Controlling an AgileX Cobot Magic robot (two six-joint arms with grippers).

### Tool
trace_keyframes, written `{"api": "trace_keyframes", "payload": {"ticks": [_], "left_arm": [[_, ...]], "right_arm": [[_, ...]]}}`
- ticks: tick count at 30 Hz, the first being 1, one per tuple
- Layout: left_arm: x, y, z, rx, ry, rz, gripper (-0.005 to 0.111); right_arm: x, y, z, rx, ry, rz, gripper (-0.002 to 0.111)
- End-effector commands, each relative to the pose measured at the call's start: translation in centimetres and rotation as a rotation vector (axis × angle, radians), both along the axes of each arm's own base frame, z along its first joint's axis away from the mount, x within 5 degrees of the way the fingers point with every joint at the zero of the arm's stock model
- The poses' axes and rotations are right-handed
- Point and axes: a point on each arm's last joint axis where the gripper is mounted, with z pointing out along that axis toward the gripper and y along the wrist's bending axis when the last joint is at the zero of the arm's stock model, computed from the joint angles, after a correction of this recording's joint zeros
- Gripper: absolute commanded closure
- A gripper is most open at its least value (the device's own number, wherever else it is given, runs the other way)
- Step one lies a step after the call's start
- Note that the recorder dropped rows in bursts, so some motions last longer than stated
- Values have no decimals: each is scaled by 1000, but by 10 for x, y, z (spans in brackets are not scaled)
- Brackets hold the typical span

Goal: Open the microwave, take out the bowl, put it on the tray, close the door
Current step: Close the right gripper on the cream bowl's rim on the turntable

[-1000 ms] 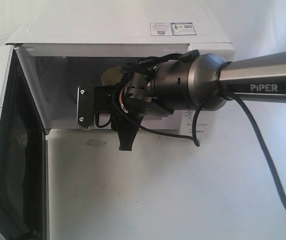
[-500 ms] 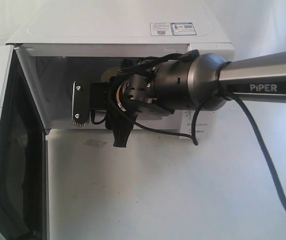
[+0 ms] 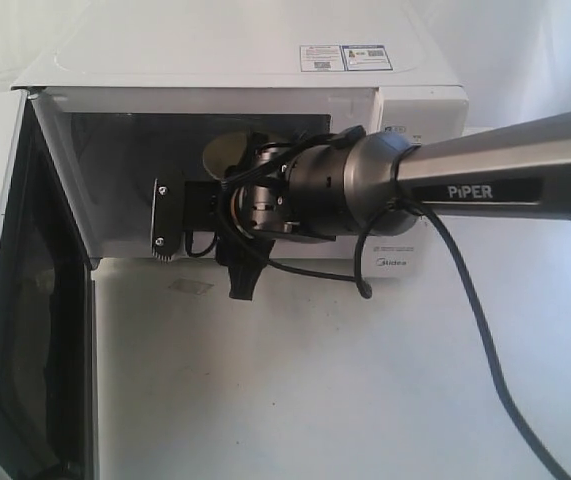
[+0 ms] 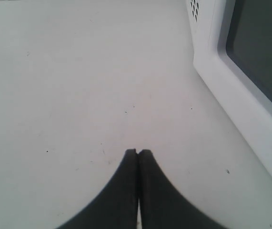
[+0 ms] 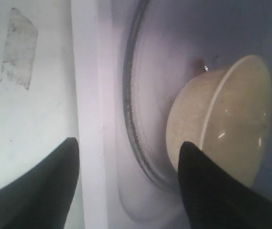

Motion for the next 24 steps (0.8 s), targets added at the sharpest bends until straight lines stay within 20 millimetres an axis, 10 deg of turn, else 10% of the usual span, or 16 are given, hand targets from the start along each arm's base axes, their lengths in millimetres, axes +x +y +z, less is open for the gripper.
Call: {"api": "trace_keyframes", "payload": {"ticks": [1, 24], "left_arm": [[0, 0, -1, -5, 0, -4, 107], [0, 0, -1, -5, 0, -4, 107]], "right_arm": [[4, 1, 10, 19, -26, -17, 52], [12, 0, 12, 51, -44, 4, 57]]}}
